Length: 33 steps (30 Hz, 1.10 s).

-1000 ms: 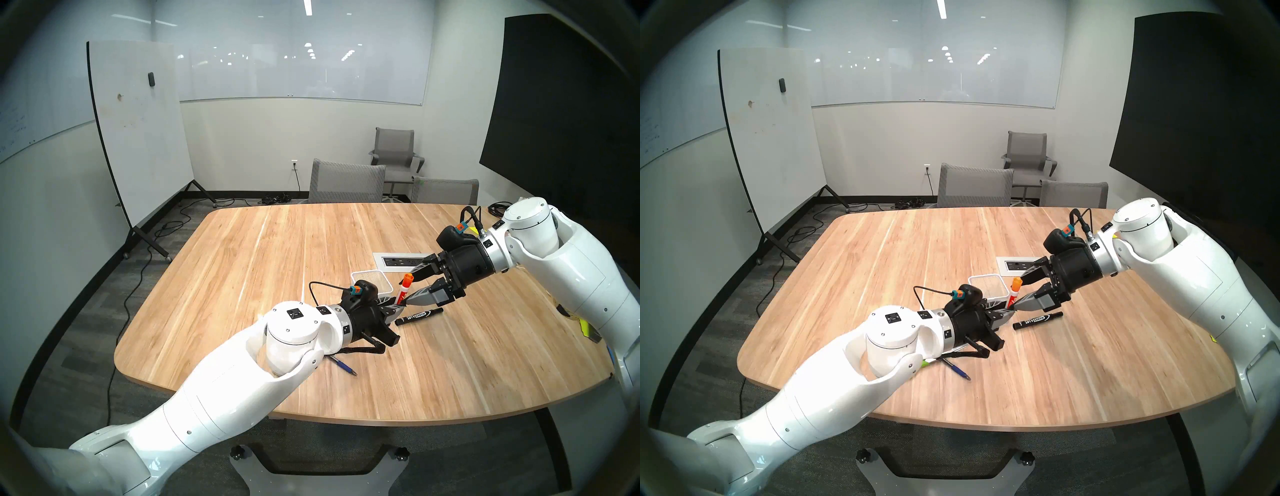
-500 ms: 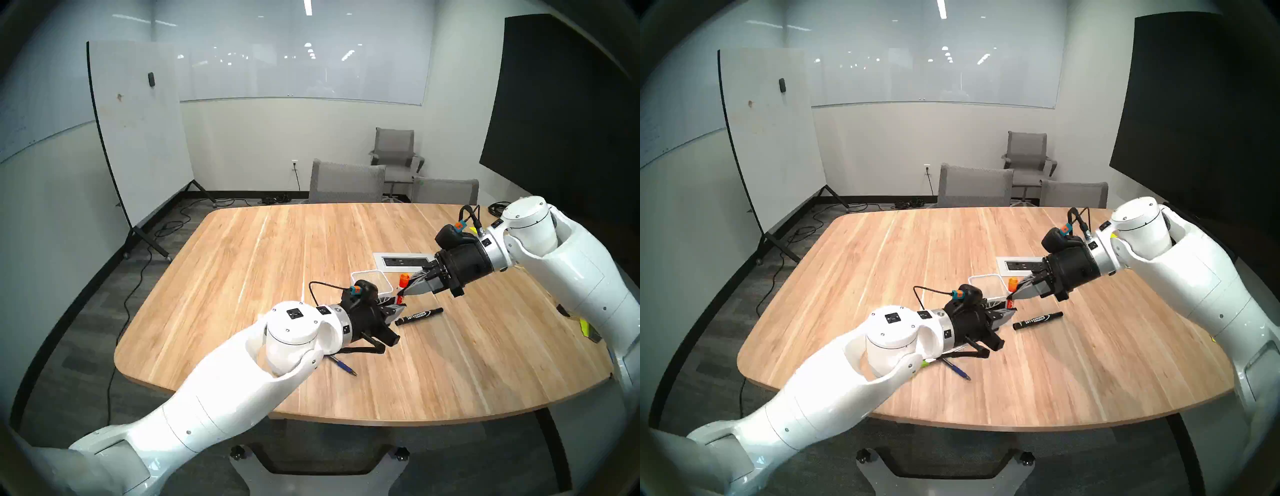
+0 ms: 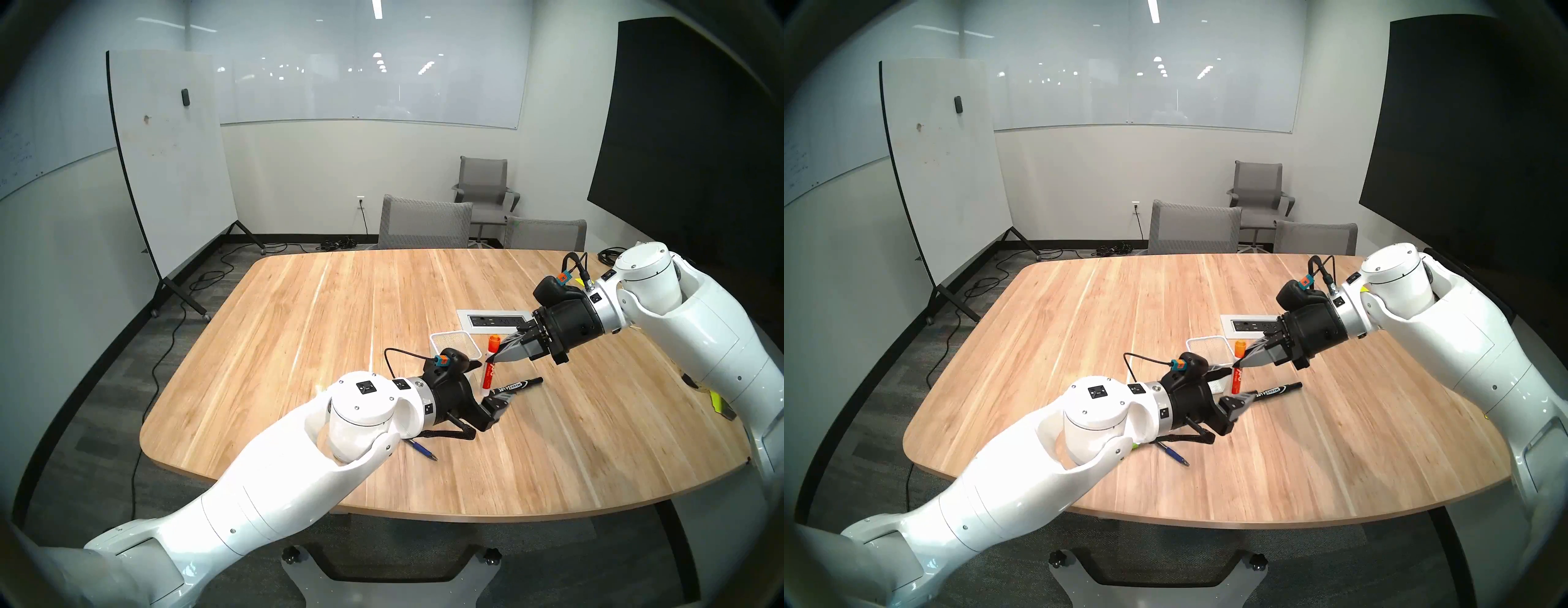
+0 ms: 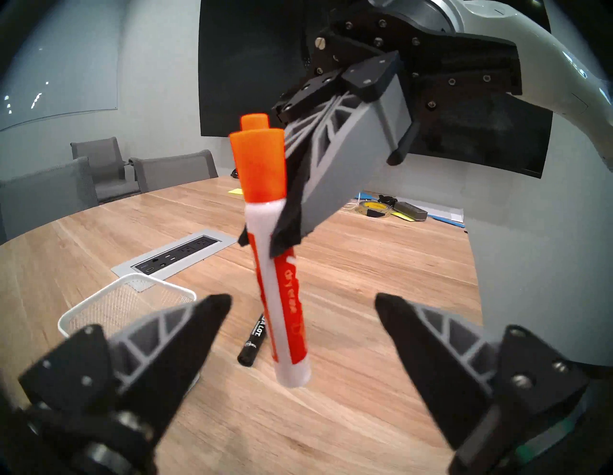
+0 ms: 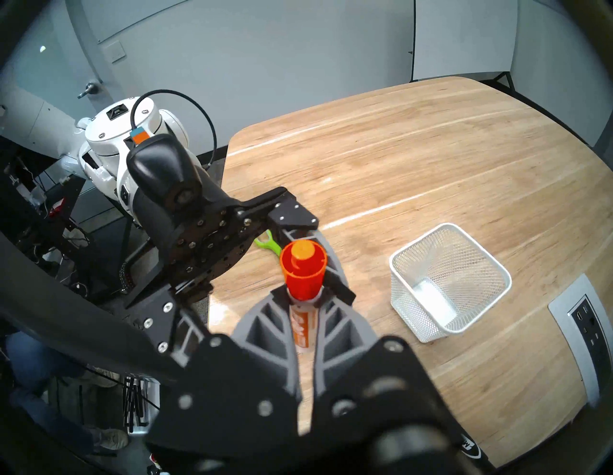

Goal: Place the pen, the marker, and the scissors into the pen holder

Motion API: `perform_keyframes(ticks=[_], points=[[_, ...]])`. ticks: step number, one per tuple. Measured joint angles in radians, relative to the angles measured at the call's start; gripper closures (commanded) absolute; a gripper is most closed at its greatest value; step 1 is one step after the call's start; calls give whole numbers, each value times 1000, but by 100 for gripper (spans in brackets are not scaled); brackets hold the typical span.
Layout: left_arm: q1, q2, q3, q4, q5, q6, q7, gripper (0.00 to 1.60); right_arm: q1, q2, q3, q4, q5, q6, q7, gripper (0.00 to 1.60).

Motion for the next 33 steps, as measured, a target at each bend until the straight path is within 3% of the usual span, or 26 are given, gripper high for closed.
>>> perform_keyframes(ticks=[18,33], points=[[29,1,4,-5,-9,2,28,0,21,-29,-2,28,-4,20,-19,160],[147,92,-2,-198,-22,71,123,0,44,-78,-10,65,-40,42,-44,160]])
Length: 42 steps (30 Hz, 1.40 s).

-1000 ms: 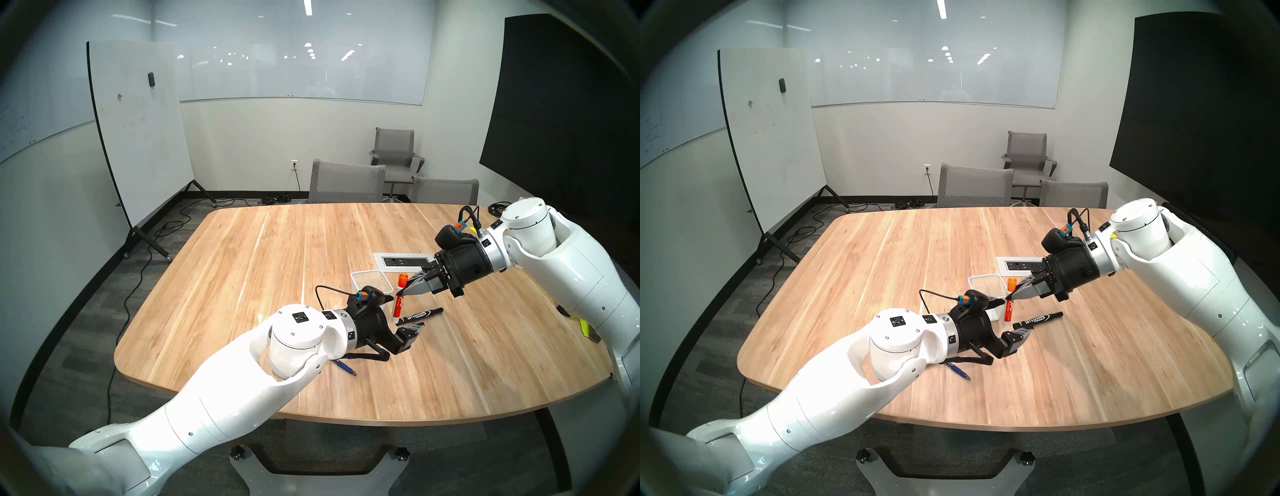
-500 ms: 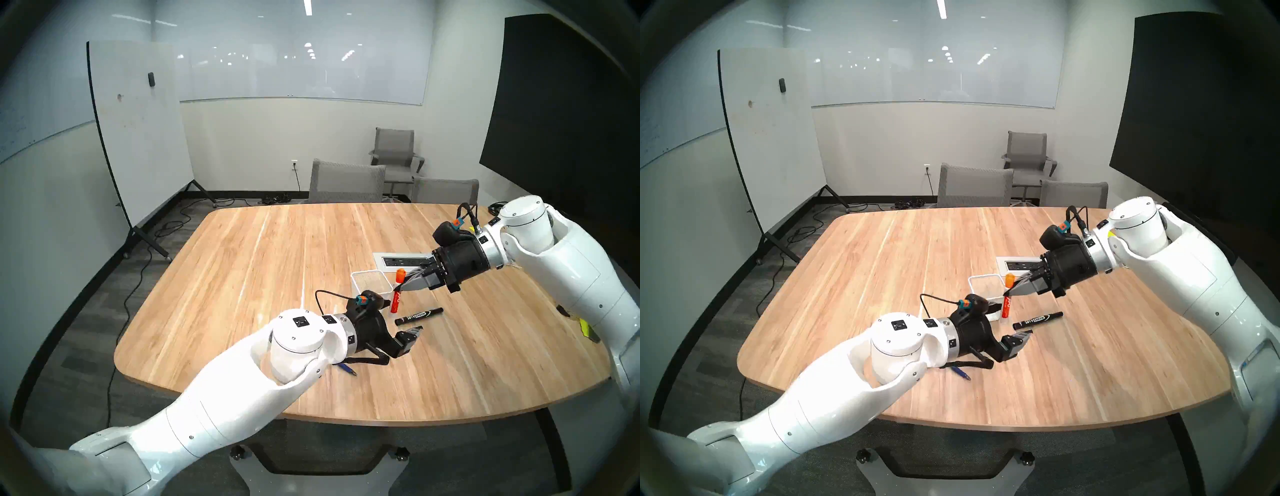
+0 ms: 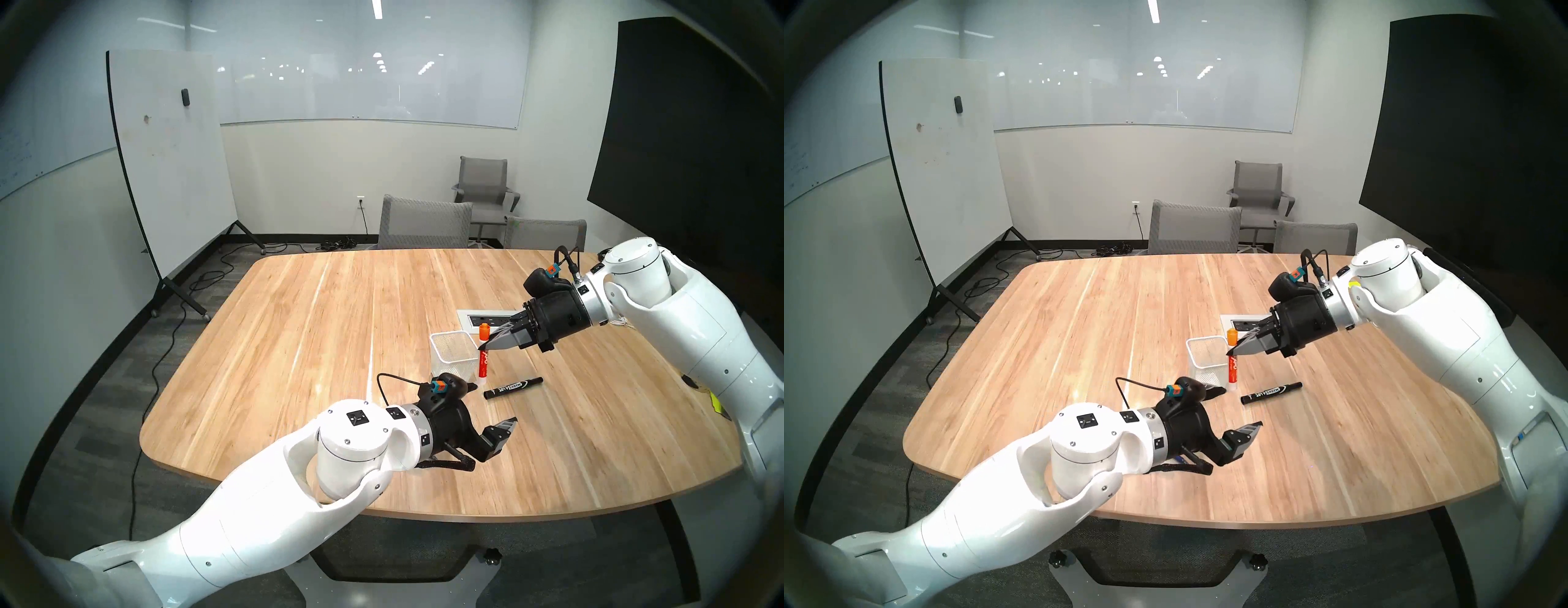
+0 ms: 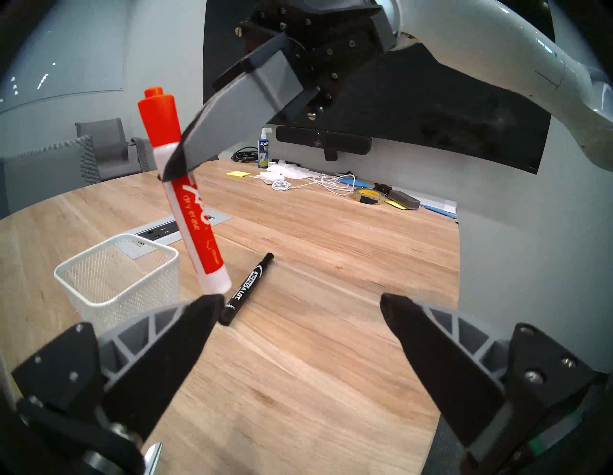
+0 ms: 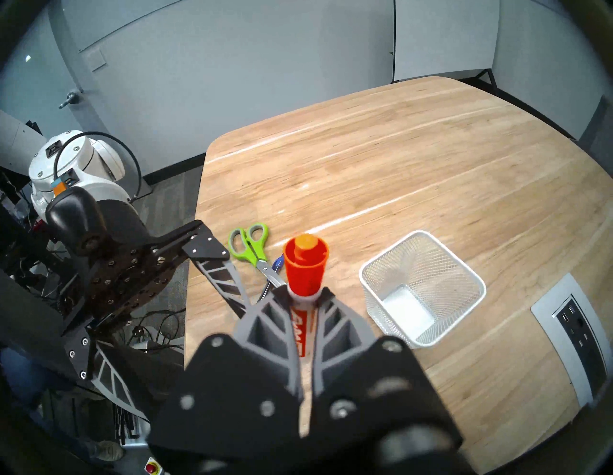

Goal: Place the pen, the marker, and the scissors into the pen holder

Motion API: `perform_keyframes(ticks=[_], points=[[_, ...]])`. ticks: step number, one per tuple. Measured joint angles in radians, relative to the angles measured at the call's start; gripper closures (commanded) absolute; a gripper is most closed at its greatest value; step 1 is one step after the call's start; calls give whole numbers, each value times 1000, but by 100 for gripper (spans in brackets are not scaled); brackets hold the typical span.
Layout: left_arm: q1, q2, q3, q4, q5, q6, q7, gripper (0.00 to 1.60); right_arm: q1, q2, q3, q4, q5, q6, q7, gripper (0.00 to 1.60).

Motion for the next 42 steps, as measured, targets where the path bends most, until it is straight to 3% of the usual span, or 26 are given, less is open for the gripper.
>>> perform_keyframes(ticks=[14,28,42], points=[[102,75,-29,-120,-8,48,113,0,6,-39,0,6,-1,26,-29,160],[187,141,-76,-154,-20,32,198,0,4,-66,10,16,1,38,-62,160],[216,175,-99,-161,-30,6,224,0,-6,-90,28,19,5,47,-126,160]])
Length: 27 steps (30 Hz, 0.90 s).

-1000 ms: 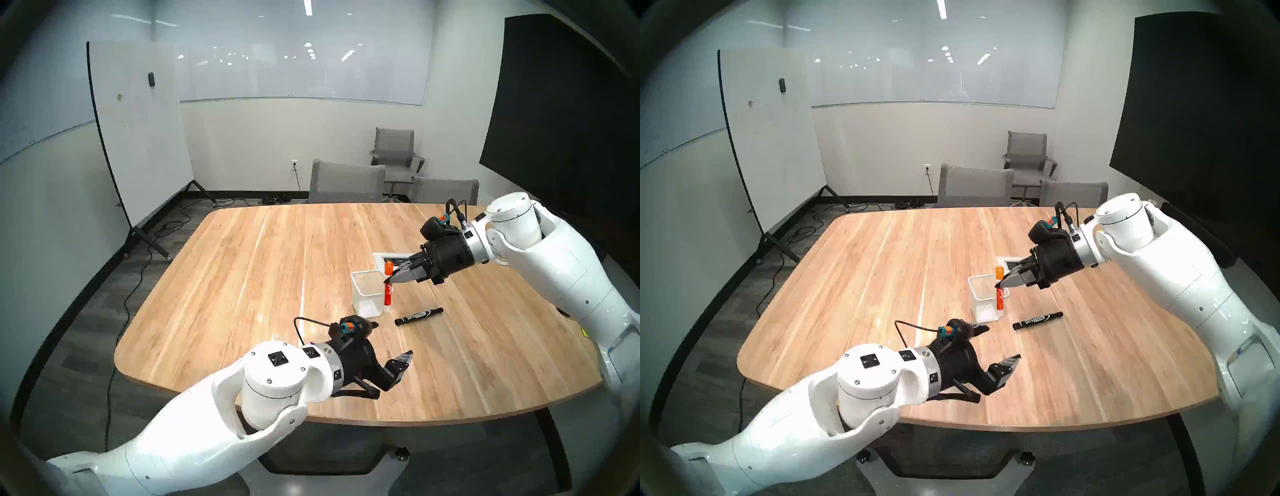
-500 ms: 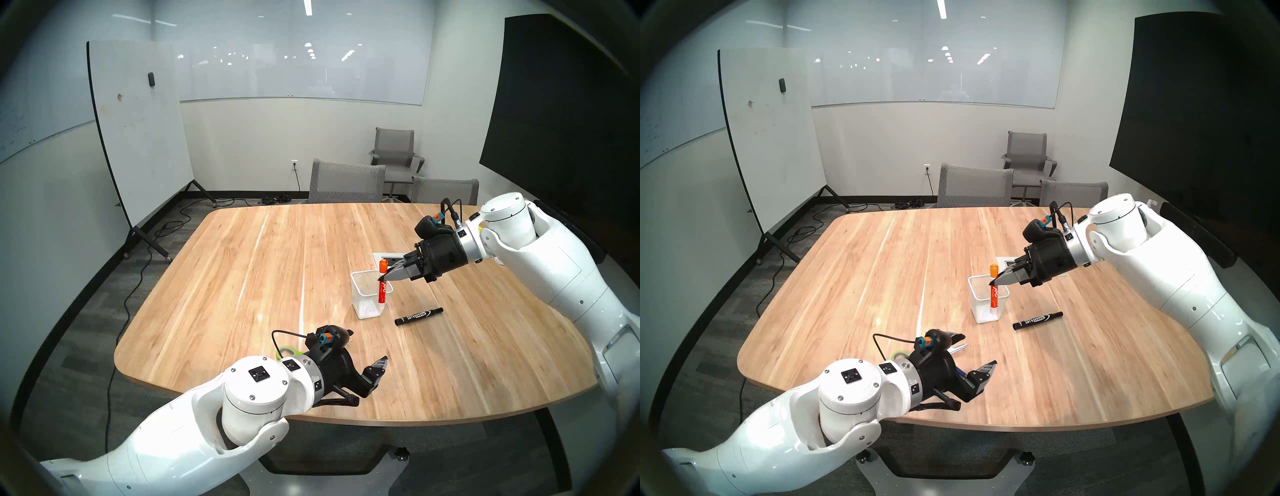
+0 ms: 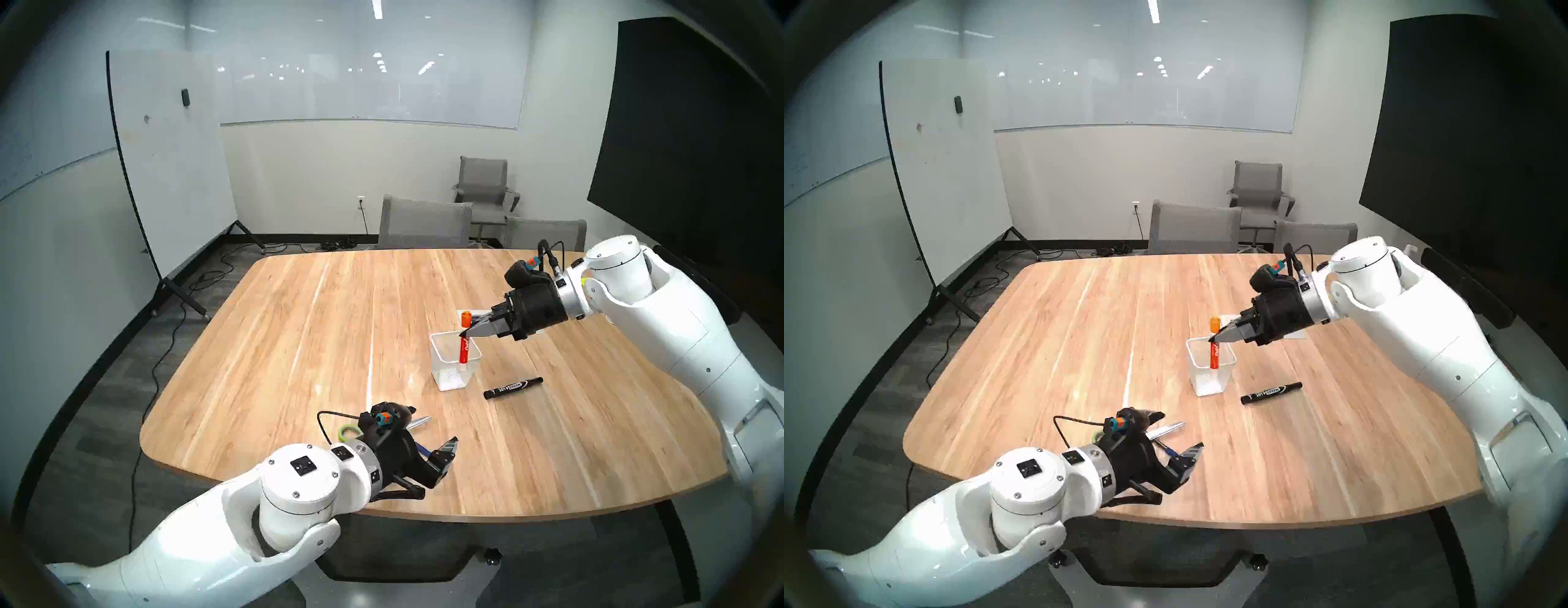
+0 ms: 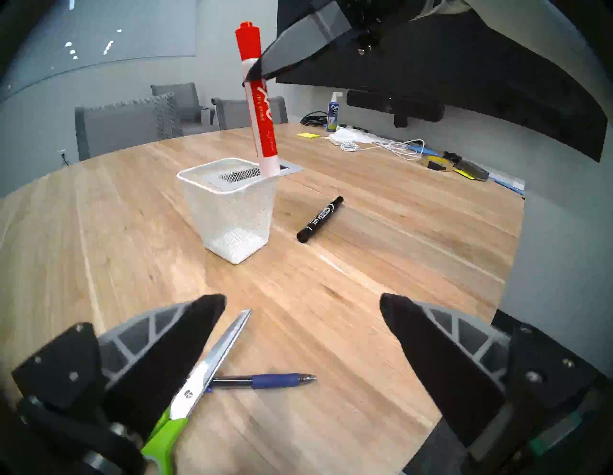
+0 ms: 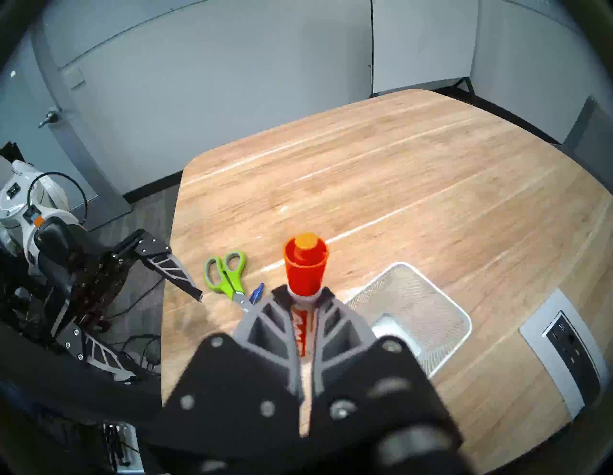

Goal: Place the pen, the marker, and the scissors into the pen holder

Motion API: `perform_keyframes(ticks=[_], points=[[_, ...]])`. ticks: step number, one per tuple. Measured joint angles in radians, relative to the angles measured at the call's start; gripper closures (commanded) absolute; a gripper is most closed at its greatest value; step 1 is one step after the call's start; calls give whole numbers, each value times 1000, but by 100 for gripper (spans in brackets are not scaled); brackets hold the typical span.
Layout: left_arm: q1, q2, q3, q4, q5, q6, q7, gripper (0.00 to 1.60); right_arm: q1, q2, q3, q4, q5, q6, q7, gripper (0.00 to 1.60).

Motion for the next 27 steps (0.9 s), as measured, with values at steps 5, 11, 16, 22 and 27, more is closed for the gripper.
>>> perform_keyframes(ticks=[5,11,16,22,27], points=[[7,7,-6,0,-5,-13,9,0,-13,-9,12,-3,4,2,-42,160],[10,13,-11,0,-8,-21,16,0,-32,-19,25,-6,9,3,-90,160],[8,16,-12,-1,-12,-24,16,0,-45,-30,33,-6,12,3,-122,160],[-1,20,-12,0,-13,-28,0,0,-50,-46,38,7,15,3,-149,160],[-14,23,-12,5,-12,-28,-19,0,-54,-58,43,19,17,0,-169,160]])
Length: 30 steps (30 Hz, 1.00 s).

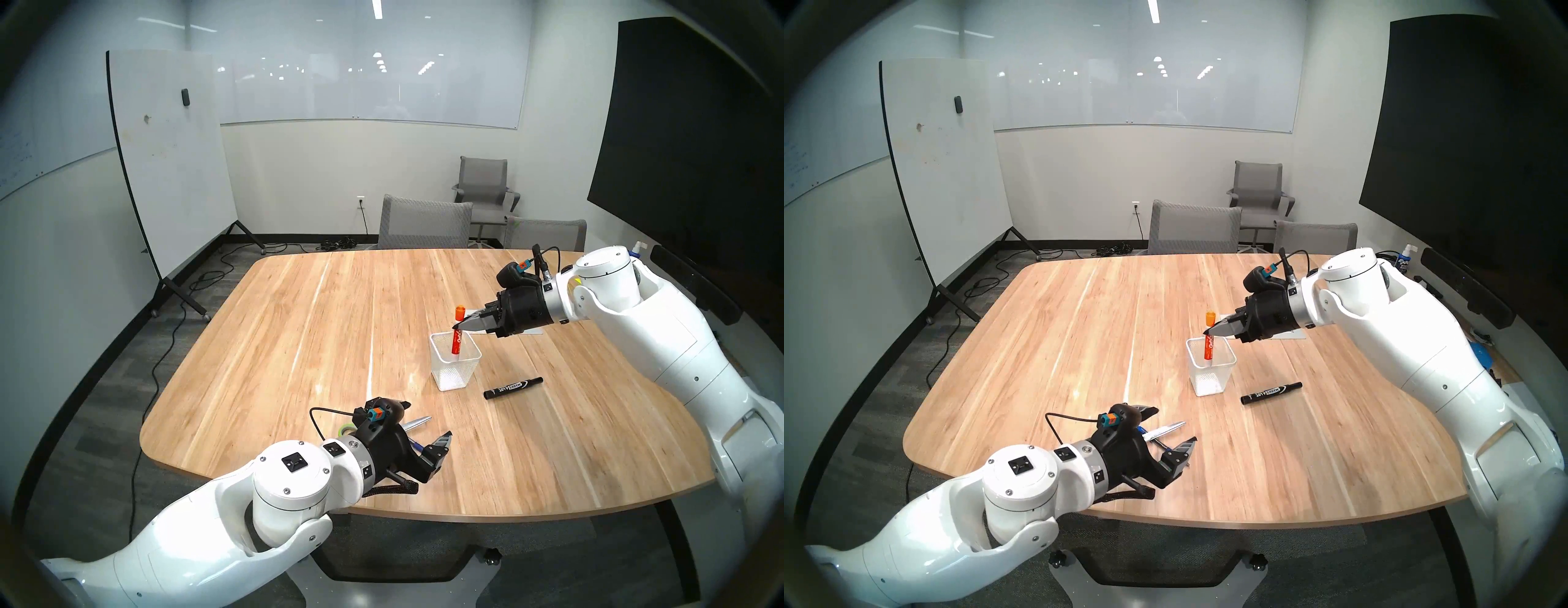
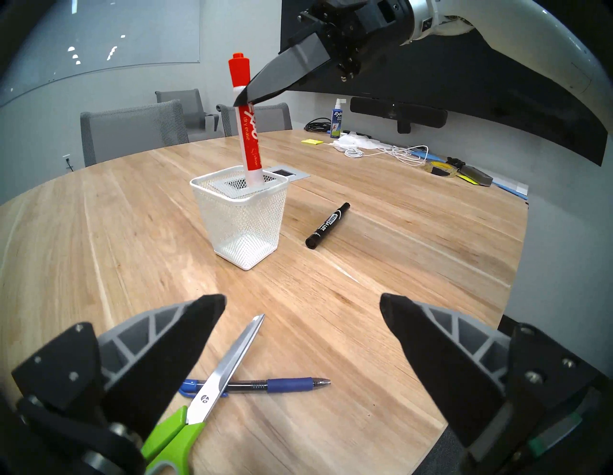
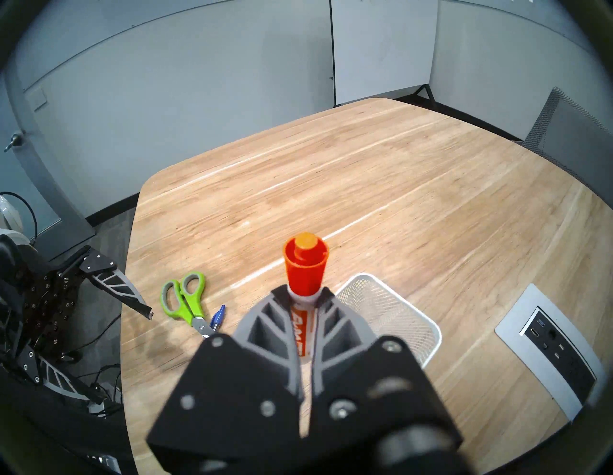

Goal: Place the pen, the marker, and the scissors into the pen holder

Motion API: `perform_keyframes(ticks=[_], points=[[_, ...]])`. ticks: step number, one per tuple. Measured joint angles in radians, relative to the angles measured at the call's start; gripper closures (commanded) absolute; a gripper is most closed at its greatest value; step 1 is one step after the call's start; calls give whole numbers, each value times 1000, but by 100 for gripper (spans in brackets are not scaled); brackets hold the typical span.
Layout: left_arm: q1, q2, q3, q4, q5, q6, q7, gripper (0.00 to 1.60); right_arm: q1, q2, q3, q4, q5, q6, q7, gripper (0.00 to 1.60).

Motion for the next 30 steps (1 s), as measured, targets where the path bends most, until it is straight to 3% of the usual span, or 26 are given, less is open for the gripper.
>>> perform_keyframes(ticks=[11,30], points=[[-25,-6,-16,49,-15,19,-4,0,-8,-14,7,6,7,-5,-26,160],[-33,-7,-22,54,-32,39,30,0,-22,-23,16,11,13,-13,-59,160]])
